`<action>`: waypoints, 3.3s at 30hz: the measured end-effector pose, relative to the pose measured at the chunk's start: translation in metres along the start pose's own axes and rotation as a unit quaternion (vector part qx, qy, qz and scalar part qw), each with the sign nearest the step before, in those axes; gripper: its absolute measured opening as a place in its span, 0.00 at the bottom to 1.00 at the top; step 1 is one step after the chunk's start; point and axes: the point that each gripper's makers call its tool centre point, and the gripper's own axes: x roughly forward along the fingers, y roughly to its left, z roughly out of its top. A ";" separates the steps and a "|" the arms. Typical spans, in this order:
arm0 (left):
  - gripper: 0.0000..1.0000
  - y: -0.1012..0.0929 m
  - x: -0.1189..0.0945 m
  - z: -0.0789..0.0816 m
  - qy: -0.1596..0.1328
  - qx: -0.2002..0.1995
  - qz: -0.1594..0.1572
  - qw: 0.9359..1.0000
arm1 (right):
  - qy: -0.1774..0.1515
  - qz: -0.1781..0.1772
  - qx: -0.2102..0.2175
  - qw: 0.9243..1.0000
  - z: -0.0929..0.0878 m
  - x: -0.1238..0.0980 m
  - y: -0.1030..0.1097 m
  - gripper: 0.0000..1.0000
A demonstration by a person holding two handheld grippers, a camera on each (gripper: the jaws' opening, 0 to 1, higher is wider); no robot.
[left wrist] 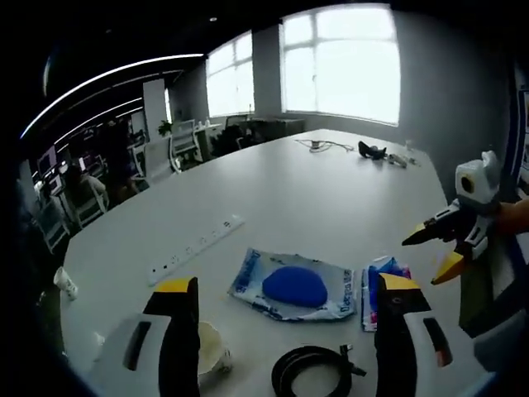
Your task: Arrange the tabletop items into an orderly group along one side of the table until the central work area is clear of visible clutter.
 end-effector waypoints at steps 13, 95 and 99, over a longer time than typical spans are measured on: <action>0.84 0.036 0.049 -0.001 0.039 -0.001 0.019 0.999 | 0.037 -0.011 -0.005 0.999 -0.006 0.022 -0.007 0.57; 0.00 0.064 0.150 -0.090 0.266 0.039 -0.032 0.963 | 0.035 -0.080 0.383 0.919 -0.032 0.104 -0.037 0.00; 0.00 0.063 0.144 -0.080 0.257 0.026 -0.017 0.966 | 0.032 -0.083 0.373 0.924 -0.029 0.101 -0.040 0.00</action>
